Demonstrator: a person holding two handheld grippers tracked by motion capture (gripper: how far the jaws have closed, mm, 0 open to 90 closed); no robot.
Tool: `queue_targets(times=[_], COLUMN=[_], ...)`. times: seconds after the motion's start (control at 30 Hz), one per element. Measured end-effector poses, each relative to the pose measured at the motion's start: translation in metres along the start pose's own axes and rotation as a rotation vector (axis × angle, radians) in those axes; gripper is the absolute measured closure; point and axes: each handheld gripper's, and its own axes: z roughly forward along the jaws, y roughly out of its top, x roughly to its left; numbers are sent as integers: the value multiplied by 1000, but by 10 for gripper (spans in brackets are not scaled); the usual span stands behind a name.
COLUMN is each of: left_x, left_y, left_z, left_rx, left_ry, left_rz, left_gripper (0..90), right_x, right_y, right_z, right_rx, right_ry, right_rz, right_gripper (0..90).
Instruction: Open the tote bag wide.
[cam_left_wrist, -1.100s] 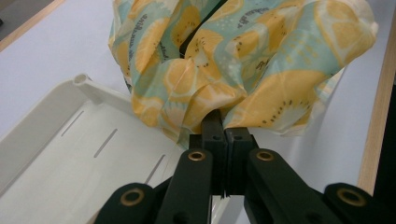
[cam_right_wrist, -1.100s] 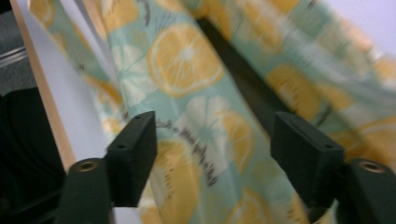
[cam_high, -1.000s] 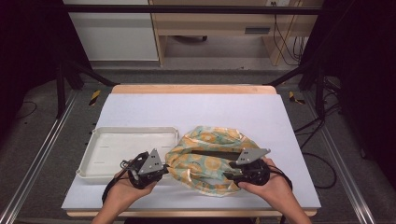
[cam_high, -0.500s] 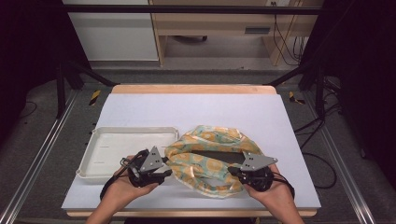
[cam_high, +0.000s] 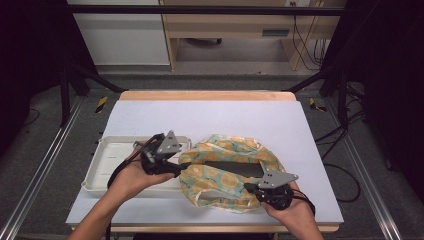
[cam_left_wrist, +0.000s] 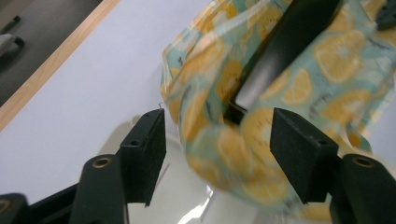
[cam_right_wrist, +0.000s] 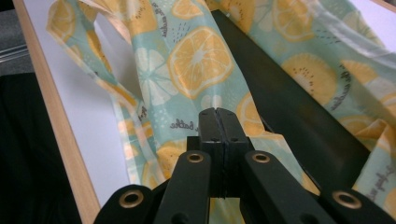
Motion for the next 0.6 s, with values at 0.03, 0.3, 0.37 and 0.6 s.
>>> queue_targets(times=[0.03, 0.3, 0.37, 0.6], left_x=[3, 12, 14, 20], left_y=[5, 26, 27, 35], left_z=[7, 62, 69, 79], left_rx=[5, 93, 104, 158], left_ry=[-21, -75, -92, -57], left_rz=[2, 30, 36, 36], left_gripper=[344, 323, 413, 775], right_x=[1, 5, 8, 11], right_y=[0, -3, -5, -10], right_z=[-1, -2, -3, -2], right_rx=[3, 18, 28, 59], right_ry=[1, 33, 41, 58], right_rz=[0, -15, -22, -29], right_gripper=[900, 900, 900, 900])
